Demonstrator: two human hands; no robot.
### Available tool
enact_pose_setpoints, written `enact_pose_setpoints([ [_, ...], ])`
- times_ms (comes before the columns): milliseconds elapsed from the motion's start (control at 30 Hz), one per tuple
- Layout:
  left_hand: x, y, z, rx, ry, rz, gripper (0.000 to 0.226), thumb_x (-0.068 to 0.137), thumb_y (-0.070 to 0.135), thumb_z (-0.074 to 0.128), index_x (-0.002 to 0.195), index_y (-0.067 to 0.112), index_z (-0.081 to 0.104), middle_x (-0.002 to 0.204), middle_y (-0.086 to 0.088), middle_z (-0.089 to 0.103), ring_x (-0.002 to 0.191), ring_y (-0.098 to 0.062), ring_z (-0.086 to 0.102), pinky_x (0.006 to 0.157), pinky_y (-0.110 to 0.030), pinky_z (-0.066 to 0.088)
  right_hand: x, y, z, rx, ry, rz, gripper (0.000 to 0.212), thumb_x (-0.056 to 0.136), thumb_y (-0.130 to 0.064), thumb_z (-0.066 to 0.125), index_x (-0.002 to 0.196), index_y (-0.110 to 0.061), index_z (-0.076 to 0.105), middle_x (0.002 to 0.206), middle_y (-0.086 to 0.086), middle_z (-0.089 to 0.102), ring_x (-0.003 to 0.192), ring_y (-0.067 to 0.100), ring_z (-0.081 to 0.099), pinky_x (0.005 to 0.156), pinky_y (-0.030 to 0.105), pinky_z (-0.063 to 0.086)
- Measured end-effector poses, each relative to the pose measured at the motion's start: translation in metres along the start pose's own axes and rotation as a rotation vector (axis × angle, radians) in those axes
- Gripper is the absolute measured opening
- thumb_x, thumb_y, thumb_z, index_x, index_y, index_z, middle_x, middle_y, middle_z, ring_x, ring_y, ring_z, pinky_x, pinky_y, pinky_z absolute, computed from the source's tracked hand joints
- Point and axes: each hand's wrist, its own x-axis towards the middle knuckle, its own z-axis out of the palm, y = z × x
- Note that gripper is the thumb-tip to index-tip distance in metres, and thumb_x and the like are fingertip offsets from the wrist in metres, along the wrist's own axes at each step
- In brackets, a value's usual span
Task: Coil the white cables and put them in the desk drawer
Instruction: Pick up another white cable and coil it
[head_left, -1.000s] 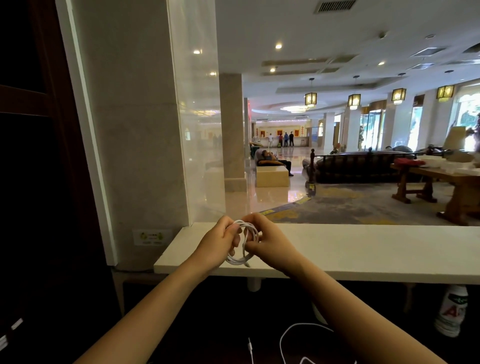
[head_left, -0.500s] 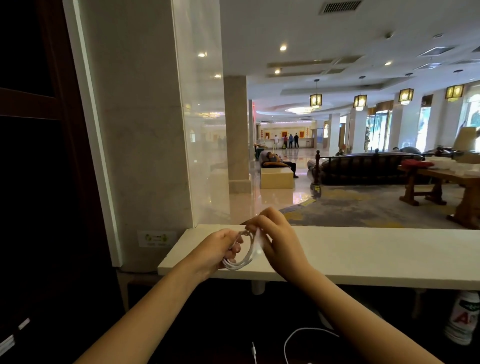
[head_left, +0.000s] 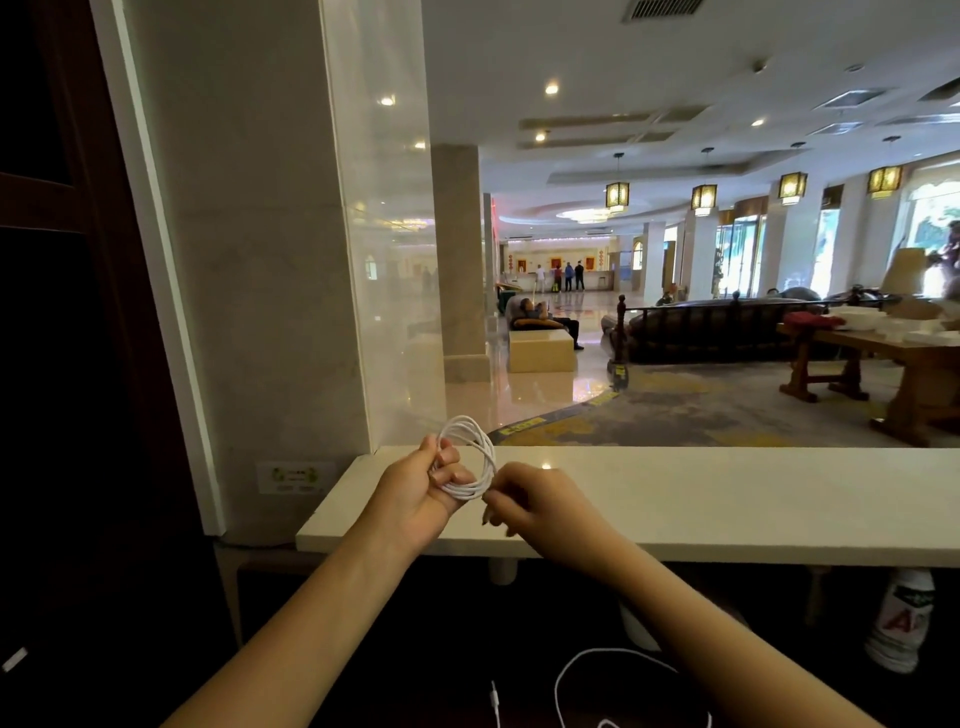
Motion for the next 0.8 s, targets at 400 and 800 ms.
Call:
enact_pose_setpoints([
  [400, -0.007, -0.019, -0.016, 1.023, 0.197, 0.245, 0.032, 0.100, 0.029, 0.030, 0.080, 0.015, 0.051, 0.079, -0.003, 0.056, 0.074, -0.014, 0.055, 0.065, -0.023, 0.048, 0.014, -0.008, 0.025, 0.989, 0.439, 0.513, 0.023, 0.078, 0.003, 0.063, 0.097, -0.003, 0.052, 0.081, 0.018, 0.069, 0.067, 0.022, 0.067, 0.065, 0.030, 0.057],
  [800, -0.005, -0.016, -0.021, 0.962, 0.194, 0.317, 0.026, 0.098, 0.027, 0.038, 0.081, 0.019, 0.057, 0.083, -0.004, 0.059, 0.078, -0.017, 0.058, 0.086, -0.040, 0.052, 0.015, -0.011, 0.027, 0.884, 0.100, 0.515, 0.023, 0.086, -0.008, 0.049, 0.074, -0.015, 0.067, 0.053, -0.001, 0.054, 0.051, 0.009, 0.051, 0.061, 0.023, 0.044],
])
